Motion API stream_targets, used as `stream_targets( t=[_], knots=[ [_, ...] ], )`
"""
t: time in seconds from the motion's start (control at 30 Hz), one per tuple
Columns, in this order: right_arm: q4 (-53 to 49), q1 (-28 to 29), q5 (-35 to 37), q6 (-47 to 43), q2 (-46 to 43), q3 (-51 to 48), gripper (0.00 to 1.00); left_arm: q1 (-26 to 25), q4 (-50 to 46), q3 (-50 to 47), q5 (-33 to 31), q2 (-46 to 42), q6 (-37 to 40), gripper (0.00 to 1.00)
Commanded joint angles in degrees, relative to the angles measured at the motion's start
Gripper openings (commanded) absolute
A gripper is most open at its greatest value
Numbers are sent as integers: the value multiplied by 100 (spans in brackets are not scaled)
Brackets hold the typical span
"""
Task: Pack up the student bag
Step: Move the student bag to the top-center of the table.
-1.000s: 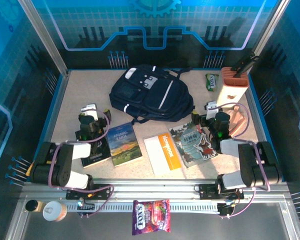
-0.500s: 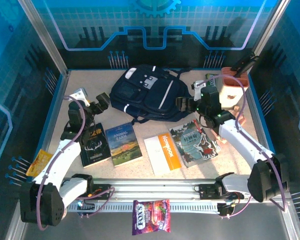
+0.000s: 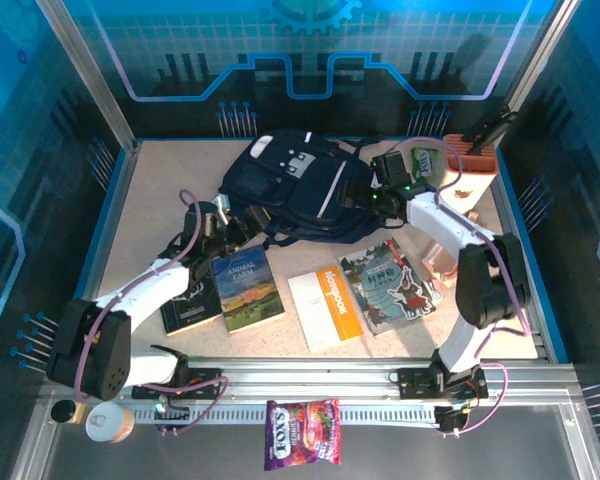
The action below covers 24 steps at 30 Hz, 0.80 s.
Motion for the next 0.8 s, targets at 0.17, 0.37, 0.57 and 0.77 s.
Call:
stream_targets(
  t=[0.17,0.37,0.57,0.77],
  knots=[
    [93,-136,-375,94,1157,644,100,-97,348,576,148,868,-137,99],
    [294,316,-762,239,1311,458,95,56,-367,1259,-349,1449,907,99],
    [853,1091,-1133,731,1191,85,93,592,-476,1534,-332,1905,925,99],
    [727,1359,-821,934,756,81,100,924,-828,1575,-561,1710,935,99]
  ],
)
